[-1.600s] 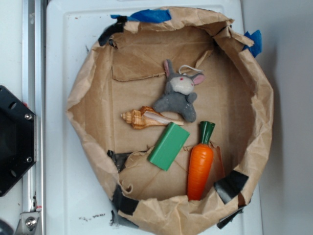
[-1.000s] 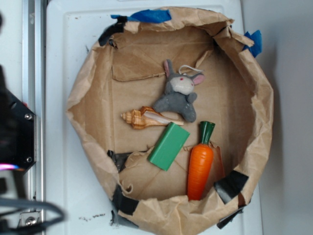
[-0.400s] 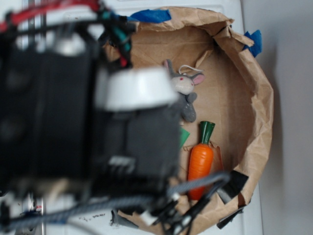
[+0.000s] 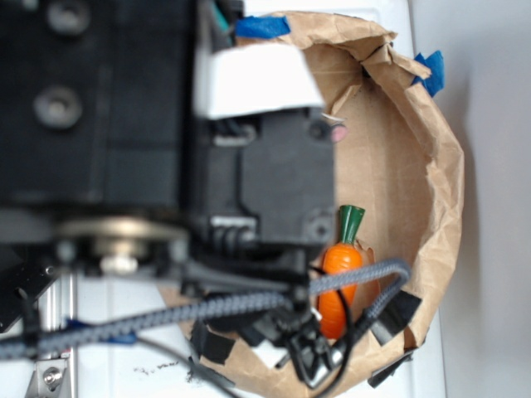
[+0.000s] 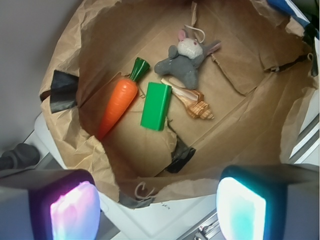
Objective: Grab the carrot.
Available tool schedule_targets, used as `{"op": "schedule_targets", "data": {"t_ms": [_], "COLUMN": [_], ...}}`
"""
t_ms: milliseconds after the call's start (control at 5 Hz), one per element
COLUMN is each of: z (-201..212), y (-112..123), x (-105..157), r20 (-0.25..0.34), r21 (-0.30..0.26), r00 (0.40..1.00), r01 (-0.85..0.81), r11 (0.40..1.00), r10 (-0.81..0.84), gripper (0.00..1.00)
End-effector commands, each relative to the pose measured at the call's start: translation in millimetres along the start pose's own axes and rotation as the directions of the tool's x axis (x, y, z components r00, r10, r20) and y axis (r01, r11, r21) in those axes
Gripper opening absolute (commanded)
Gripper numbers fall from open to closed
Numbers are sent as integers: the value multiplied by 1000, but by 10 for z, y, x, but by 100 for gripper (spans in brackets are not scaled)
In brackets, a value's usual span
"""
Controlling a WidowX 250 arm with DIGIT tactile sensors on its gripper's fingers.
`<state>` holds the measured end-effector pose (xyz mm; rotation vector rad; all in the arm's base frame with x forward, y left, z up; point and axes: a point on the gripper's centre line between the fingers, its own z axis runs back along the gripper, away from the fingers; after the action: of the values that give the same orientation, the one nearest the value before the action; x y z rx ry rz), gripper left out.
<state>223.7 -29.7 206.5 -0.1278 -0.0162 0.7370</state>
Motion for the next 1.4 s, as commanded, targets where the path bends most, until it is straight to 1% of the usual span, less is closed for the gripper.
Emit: {"op": "schedule_targets", "data": {"t_ms": [0,200,400,600,800,1200], "z": [-313,-520,-738,-813,-754,-857], "y": [121,335,408,393,315,55], "x": [192,45,107,151,202,307], "r20": [56,81,106,100,76,93], "r21": [51,88,100,97,78,84], "r00": [997,990,980,974,967,952], "r01": [-63,-126,-180,-214,-248,-299], "r11": [997,988,979,972,966,950], "r10": [60,119,169,205,242,292], "gripper": [100,100,100,100,100,100]}}
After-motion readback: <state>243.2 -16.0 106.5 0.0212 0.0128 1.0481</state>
